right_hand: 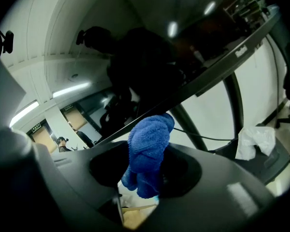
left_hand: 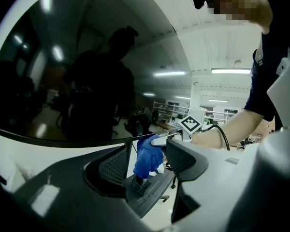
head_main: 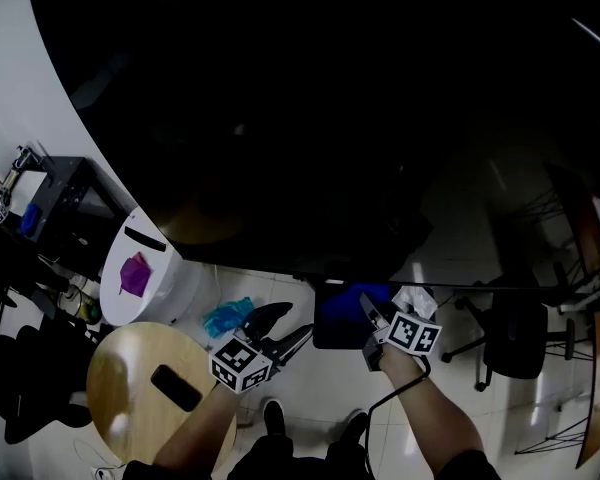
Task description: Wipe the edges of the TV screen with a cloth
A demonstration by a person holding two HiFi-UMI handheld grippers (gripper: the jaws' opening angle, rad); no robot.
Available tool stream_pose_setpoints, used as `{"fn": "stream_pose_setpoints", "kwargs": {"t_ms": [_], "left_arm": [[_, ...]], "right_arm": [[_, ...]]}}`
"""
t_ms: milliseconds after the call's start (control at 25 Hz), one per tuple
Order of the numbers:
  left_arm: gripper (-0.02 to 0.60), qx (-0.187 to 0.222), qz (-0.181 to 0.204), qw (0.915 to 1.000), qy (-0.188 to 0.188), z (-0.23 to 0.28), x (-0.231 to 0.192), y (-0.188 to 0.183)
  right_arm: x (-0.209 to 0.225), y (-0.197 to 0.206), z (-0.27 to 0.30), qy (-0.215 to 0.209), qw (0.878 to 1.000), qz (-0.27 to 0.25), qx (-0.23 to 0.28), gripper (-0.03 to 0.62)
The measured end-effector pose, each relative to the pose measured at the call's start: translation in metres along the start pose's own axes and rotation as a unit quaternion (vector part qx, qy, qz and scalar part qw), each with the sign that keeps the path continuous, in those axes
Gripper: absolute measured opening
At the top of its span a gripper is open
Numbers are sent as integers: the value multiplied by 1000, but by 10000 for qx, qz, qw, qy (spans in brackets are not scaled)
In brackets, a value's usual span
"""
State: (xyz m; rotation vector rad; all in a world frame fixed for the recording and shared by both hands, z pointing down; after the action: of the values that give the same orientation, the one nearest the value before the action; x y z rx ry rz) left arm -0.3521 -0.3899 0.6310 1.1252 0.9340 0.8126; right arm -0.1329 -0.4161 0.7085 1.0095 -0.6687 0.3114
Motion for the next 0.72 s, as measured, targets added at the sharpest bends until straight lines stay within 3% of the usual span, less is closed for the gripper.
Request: {"fn": "stream_pose_setpoints", "kwargs": {"t_ms": [720], "left_arm": [[245,179,-112,9948,-1000,-150,-102,13]], "right_arm": [[-147,78,124,-681,9947,-269,-724,179]]}}
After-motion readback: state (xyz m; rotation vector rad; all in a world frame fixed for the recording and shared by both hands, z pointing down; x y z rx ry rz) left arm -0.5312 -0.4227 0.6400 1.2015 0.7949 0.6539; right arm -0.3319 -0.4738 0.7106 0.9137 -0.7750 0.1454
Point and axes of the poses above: the fingertips, and each gripper's own axes: z forward along the fingers, x to its right, y out of its underside, the point moved 4 cm from there along -z, backward along the fingers, and after that the axes turned 2 degrees about y, right-handed, at the moved point
